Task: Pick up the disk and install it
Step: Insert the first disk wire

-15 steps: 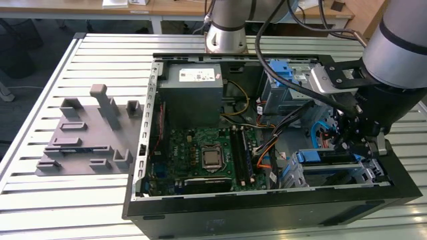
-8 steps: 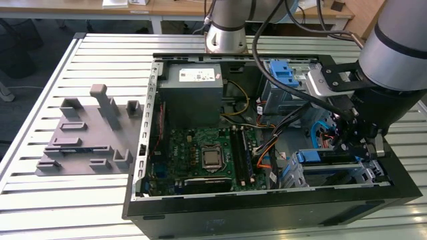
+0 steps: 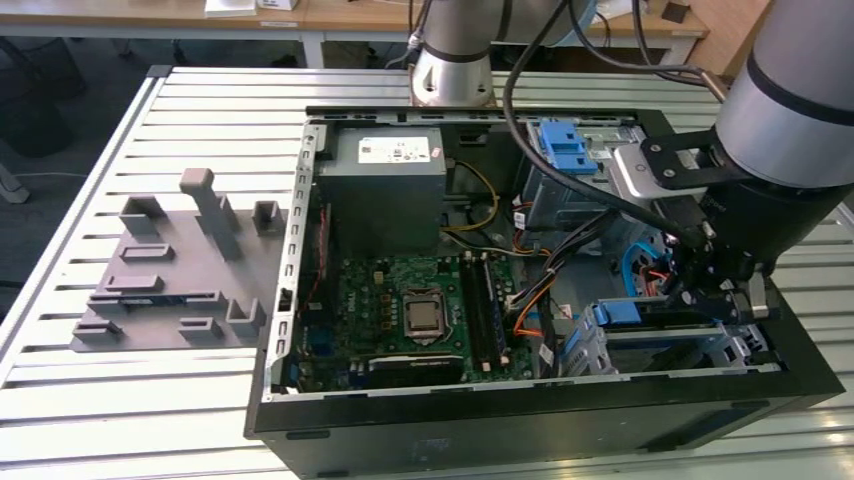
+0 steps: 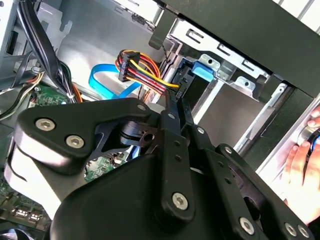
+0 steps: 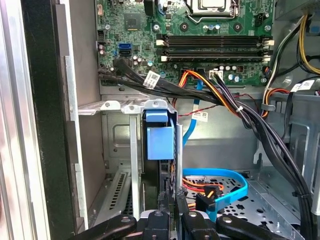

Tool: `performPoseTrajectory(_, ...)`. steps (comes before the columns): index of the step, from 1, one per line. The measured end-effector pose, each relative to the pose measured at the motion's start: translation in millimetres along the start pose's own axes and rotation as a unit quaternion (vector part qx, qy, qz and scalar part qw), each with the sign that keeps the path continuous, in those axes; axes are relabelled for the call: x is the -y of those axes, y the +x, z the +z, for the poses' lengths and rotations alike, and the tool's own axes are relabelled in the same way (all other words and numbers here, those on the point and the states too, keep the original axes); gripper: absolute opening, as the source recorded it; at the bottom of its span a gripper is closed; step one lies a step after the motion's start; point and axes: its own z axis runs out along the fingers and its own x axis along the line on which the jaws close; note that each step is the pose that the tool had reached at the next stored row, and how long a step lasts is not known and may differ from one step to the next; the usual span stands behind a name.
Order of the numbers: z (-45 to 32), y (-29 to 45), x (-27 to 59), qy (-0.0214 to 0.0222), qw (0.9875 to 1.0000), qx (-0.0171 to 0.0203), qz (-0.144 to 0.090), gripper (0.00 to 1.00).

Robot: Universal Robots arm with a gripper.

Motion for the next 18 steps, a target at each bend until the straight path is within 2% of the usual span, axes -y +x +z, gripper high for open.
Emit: performPoseTrajectory(18, 2.7, 0.8, -0.5, 0.0001, 1.0, -0.0002, 0.0, 0.17)
